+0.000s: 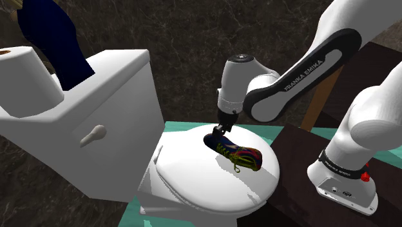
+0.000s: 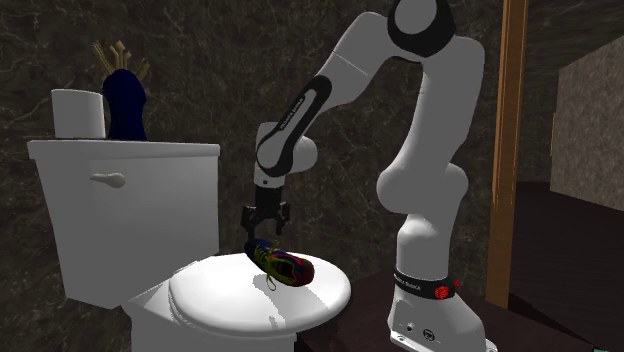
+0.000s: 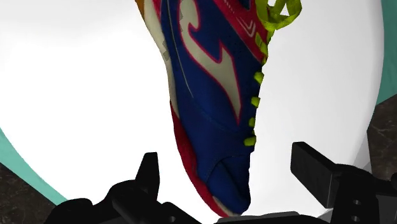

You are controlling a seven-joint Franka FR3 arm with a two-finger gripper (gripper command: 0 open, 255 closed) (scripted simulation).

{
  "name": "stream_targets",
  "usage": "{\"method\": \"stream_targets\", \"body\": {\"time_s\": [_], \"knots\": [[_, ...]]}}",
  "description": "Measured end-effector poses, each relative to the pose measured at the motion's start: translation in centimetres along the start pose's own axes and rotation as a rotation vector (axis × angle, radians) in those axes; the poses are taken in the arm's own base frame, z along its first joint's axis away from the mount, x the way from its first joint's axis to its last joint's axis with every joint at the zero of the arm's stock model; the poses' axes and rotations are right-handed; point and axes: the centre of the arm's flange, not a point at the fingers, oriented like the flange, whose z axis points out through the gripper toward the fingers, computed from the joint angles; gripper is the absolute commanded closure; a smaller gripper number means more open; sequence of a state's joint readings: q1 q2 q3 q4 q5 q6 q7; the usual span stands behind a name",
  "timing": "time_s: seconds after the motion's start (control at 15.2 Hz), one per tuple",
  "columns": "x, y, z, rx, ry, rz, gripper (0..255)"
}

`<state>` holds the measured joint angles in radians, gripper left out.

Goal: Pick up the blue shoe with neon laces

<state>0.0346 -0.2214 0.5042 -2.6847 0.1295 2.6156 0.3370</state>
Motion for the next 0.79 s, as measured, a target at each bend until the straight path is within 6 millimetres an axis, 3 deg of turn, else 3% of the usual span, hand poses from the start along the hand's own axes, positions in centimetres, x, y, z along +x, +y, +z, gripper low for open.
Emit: {"method": "stream_targets", "body": {"time_s": [0.33,0.4,0.79], "knots": [[-0.4,0.0,2.6,0.0,0.0,0.001,0],[-0.5,0.0,2.8,0.001,0.0,0.001,255],[-0.4,-0.1,2.9,0.002,0.004,0.0,255]]}}
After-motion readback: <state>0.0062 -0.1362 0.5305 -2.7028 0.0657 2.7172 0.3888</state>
